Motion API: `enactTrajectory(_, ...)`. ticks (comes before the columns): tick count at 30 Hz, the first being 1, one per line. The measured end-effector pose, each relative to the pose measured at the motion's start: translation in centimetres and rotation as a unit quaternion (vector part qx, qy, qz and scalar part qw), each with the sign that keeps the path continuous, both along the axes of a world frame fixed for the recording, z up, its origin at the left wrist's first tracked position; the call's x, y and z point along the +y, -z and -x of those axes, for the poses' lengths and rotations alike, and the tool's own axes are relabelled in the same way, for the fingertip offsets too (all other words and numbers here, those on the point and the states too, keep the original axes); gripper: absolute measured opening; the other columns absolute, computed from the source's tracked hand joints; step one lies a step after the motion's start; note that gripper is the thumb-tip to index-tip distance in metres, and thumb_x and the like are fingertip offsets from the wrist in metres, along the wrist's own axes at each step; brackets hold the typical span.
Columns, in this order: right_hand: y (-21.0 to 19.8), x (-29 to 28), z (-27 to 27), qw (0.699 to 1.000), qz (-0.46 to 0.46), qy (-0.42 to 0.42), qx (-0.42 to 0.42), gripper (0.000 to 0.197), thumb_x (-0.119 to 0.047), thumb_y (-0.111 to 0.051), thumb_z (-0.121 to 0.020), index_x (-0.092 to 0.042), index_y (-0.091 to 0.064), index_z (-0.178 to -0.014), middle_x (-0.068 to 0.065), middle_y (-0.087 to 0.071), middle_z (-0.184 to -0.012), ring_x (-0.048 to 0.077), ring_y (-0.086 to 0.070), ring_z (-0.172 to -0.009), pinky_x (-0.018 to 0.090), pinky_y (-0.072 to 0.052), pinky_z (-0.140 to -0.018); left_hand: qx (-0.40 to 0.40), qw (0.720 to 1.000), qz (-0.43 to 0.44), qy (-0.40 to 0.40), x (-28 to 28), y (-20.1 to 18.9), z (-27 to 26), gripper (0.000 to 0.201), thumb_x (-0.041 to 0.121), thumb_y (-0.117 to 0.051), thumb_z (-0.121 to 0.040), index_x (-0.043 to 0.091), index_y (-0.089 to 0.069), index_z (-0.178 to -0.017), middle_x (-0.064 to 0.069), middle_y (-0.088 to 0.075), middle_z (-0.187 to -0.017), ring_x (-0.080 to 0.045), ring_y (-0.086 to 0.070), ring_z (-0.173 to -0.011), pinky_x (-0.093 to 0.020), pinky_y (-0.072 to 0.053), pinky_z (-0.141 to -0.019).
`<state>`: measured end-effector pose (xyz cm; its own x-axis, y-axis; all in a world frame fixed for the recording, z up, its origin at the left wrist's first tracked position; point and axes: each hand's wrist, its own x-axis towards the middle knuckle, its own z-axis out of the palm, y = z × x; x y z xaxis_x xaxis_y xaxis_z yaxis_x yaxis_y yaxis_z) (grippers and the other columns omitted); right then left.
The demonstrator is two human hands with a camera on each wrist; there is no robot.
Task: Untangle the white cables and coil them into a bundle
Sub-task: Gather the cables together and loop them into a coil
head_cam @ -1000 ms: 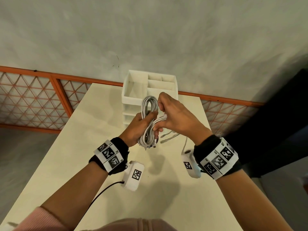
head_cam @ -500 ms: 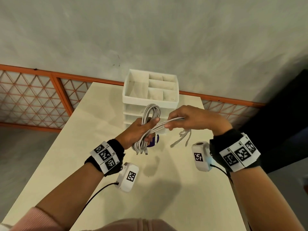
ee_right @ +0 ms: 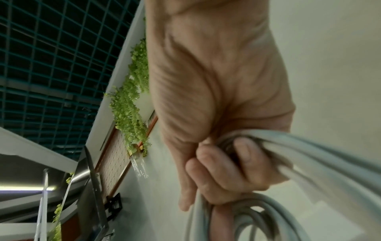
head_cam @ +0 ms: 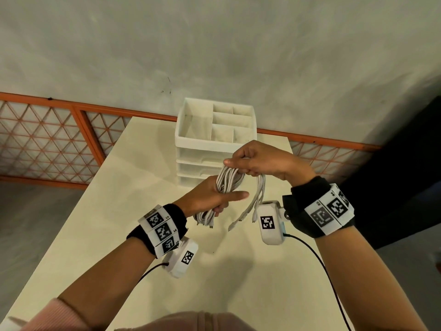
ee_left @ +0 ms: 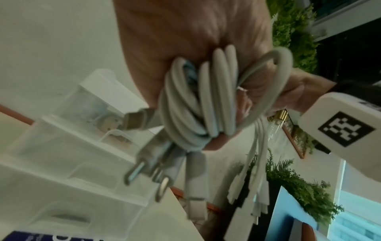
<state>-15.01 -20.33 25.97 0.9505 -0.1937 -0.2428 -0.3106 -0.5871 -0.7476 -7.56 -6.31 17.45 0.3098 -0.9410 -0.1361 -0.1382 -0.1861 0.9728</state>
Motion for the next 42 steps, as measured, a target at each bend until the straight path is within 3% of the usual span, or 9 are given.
enactTrajectory(3, 0.1, 0.1, -0.4, 1.0, -0.005, 0.025, -0.015, 0.038, -0.033, -0.069, -0.083, -0.009, -0.059, -0.056, -0.002, -0.044, -0.048, 0.006, -0.035, -0.041, 0.018, -0.031, -0.046, 0.013, 1.0, -0.011, -0.006, -0.1, 0.1, -0.2, 0.025, 0.02, -0.047, -0.094, 0.011, -0.039, -0.073, 0.007, -0.039, -0.04, -0.011, -0.035, -0.036, -0.03, -0.04, -0.052)
enactTrajectory(8, 0.3, -0.8, -0.2, 0.988, 0.035, 0.122, -0.088, 0.043, -0.047, -0.079, -0.069, -0.008, -0.06, -0.075, -0.01, -0.046, -0.037, 0.003, -0.038, -0.035, 0.011, -0.03, -0.04, 0.065, 0.998, -0.009, 0.01, 0.2, 0.1, -0.6, 0.033, 0.026, -0.042, -0.093, 0.012, -0.042, -0.062, 0.001, -0.04, -0.046, -0.016, -0.032, -0.042, -0.028, -0.035, -0.051)
enactTrajectory(13, 3.1, -2.3, 1.1, 0.984, -0.051, 0.118, -0.125, 0.038, -0.045, -0.055, -0.09, -0.01, -0.053, -0.076, -0.011, -0.039, -0.052, 0.003, -0.038, -0.048, 0.022, -0.035, -0.057, 0.161, 0.987, 0.007, 0.001, 0.3, 0.2, -0.9, 0.032, 0.017, -0.04, -0.096, 0.008, -0.045, -0.066, -0.004, -0.037, -0.048, -0.017, -0.028, -0.042, -0.023, -0.03, -0.047)
enactTrajectory(18, 6.5, -1.7, 2.1, 0.965, -0.103, 0.115, -0.213, 0.028, -0.021, -0.04, -0.1, 0.001, -0.056, -0.109, 0.0, -0.052, -0.07, 0.01, -0.048, -0.059, 0.022, -0.042, -0.062, 0.225, 0.973, 0.039, -0.036, 0.0, 0.7, -1.4, 0.03, 0.02, -0.038, -0.096, 0.009, -0.046, -0.069, -0.003, -0.037, -0.047, -0.015, -0.029, -0.039, -0.023, -0.031, -0.045)
enactTrajectory(22, 8.4, 0.8, 1.4, 0.925, -0.082, 0.214, -0.302, 0.022, -0.015, -0.043, -0.099, -0.004, -0.063, -0.1, 0.003, -0.055, -0.066, 0.004, -0.052, -0.053, 0.016, -0.045, -0.059, 0.191, 0.977, 0.071, -0.069, -0.4, 0.4, -1.3, 0.03, 0.022, -0.04, -0.097, 0.007, -0.047, -0.072, -0.004, -0.04, -0.048, -0.017, -0.033, -0.04, -0.024, -0.036, -0.046)
enactTrajectory(26, 9.1, 2.3, 0.7, 0.92, -0.079, 0.237, -0.303, 0.03, -0.023, -0.042, -0.1, -0.003, -0.065, -0.1, 0.021, -0.068, -0.086, 0.025, -0.067, -0.08, 0.033, -0.052, -0.076, 0.126, 0.982, 0.113, -0.085, -0.7, -0.1, -1.1, 0.032, 0.024, -0.044, -0.099, 0.009, -0.05, -0.071, -0.006, -0.045, -0.052, -0.018, -0.041, -0.043, -0.026, -0.043, -0.049)
enactTrajectory(32, 8.4, 2.7, 1.0, 0.96, -0.008, 0.164, -0.228, 0.03, -0.015, -0.043, -0.099, -0.014, -0.053, -0.128, 0.012, -0.052, -0.105, 0.006, -0.055, -0.093, 0.003, -0.04, -0.079, 0.068, 0.986, 0.125, -0.09, -0.5, 0.1, -1.5, 0.034, 0.027, -0.046, -0.098, -0.001, -0.054, -0.081, -0.009, -0.05, -0.058, -0.018, -0.049, -0.048, -0.029, -0.048, -0.054)
enactTrajectory(36, 7.4, 2.4, 1.2, 0.965, 0.008, 0.143, -0.221, 0.041, 0.0, -0.052, -0.091, -0.016, -0.055, -0.129, 0.015, -0.051, -0.104, 0.013, -0.058, -0.086, 0.01, -0.047, -0.077, 0.077, 0.99, 0.104, -0.047, -0.2, 0.2, -1.5, 0.029, 0.025, -0.047, -0.097, 0.001, -0.059, -0.086, -0.008, -0.062, -0.069, -0.022, -0.062, -0.065, -0.032, -0.053, -0.063)
enactTrajectory(42, 6.7, 2.8, 1.0, 0.953, 0.058, 0.167, -0.247, 0.048, 0.006, -0.056, -0.084, -0.018, -0.06, -0.125, 0.008, -0.054, -0.094, 0.016, -0.059, -0.08, 0.007, -0.046, -0.072, 0.096, 0.99, 0.093, -0.034, -0.4, 0.7, -1.7, 0.031, 0.022, -0.046, -0.098, 0.017, -0.052, -0.128, -0.007, -0.064, -0.117, -0.017, -0.061, -0.106, -0.033, -0.051, -0.093)
